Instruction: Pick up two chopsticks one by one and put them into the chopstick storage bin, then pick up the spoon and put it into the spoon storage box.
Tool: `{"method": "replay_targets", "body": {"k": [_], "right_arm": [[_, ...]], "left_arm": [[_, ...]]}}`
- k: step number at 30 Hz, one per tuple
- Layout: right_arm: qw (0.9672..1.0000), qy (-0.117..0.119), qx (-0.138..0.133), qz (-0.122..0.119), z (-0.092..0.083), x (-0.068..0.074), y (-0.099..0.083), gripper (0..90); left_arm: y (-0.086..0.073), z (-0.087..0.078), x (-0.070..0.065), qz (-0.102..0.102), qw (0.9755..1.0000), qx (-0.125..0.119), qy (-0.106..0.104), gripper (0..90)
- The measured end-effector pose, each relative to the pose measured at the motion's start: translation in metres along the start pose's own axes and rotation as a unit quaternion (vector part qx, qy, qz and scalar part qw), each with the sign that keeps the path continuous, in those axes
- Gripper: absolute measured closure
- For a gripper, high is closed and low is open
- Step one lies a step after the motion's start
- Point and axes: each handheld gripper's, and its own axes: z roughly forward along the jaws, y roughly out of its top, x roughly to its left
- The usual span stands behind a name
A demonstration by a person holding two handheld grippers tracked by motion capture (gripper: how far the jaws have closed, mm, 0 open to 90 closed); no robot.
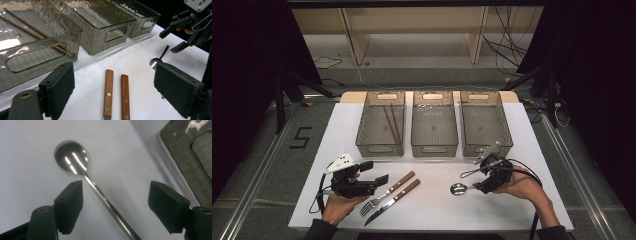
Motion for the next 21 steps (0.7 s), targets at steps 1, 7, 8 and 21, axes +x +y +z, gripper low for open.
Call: {"method": "replay_targets", "body": {"k": [1, 7, 8, 21], "right_arm": [[1.0000, 0.000, 0.003, -0.003, 0.001, 0.001, 0.000, 29.1], [0.9994, -0.006, 0.024, -0.024, 0.004, 0.004, -0.001, 31.5], [0.9992, -0.006, 0.029, -0.027, 0.004, 0.004, -0.001, 32.2], [0.9951, -0.009, 0.077, -0.060, 0.013, 0.002, -0.003, 42.8]], "left_arm": [[0.000, 0.000, 0.000, 0.001, 1.0000, 0.000, 0.001, 16.4], [0.000, 0.002, -0.001, 0.001, 1.0000, 0.001, 0.000, 16.4], [0.000, 0.002, -0.001, 0.002, 1.0000, 0.002, 0.000, 16.4], [-0.001, 0.005, -0.001, 0.000, 1.0000, 0.005, 0.000, 16.4]]}}
